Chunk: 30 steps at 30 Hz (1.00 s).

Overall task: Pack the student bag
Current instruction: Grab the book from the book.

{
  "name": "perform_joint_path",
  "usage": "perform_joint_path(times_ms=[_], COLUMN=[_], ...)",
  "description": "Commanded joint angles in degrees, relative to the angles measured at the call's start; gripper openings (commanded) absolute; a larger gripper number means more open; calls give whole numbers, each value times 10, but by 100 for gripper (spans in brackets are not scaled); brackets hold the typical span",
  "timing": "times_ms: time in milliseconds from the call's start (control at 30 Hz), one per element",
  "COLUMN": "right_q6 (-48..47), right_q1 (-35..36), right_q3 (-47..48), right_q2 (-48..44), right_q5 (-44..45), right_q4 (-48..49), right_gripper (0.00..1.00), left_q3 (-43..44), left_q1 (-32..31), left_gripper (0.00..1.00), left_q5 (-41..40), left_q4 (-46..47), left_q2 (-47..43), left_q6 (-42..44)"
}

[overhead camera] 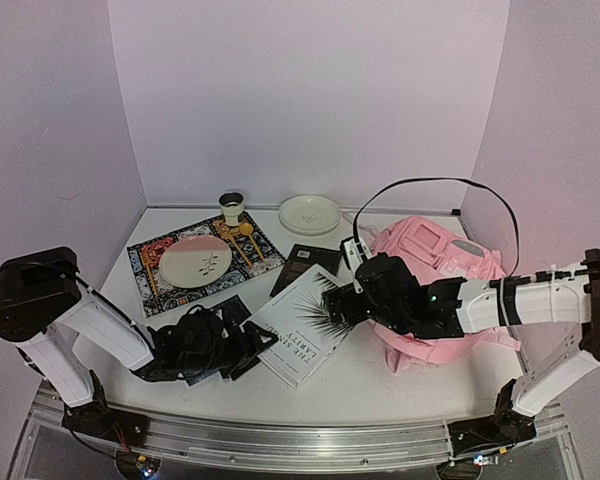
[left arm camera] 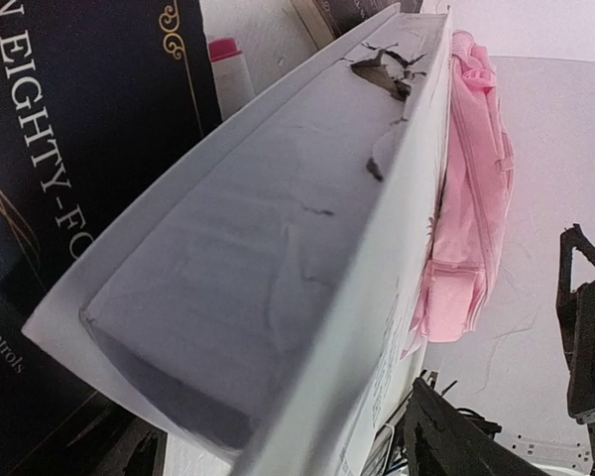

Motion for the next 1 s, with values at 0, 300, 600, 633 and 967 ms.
perform_joint_path(times_ms=[0, 300, 600, 633, 967], right_q6=[-2, -3, -3, -4, -17], right_q1=[3, 3, 3, 3, 3], right_q3=[-9, -20, -19, -19, -20], right_q2=[-22, -33, -31, -32, -42], right_q5=[19, 27, 26, 26, 45], right_q4=[3, 2, 2, 1, -16], right_gripper=[98, 98, 98, 98, 98], left_q3=[5, 12, 20, 18, -7], left_q1=[0, -1, -1, -1, -1], left_gripper=[80, 71, 59, 56, 40], left_q5=[-27, -45, -33, -34, -73], left_q4=[45, 117, 232, 242, 257], left_q2=[25, 47, 100, 98, 19], left_q6=[-11, -6, -18, -17, 39])
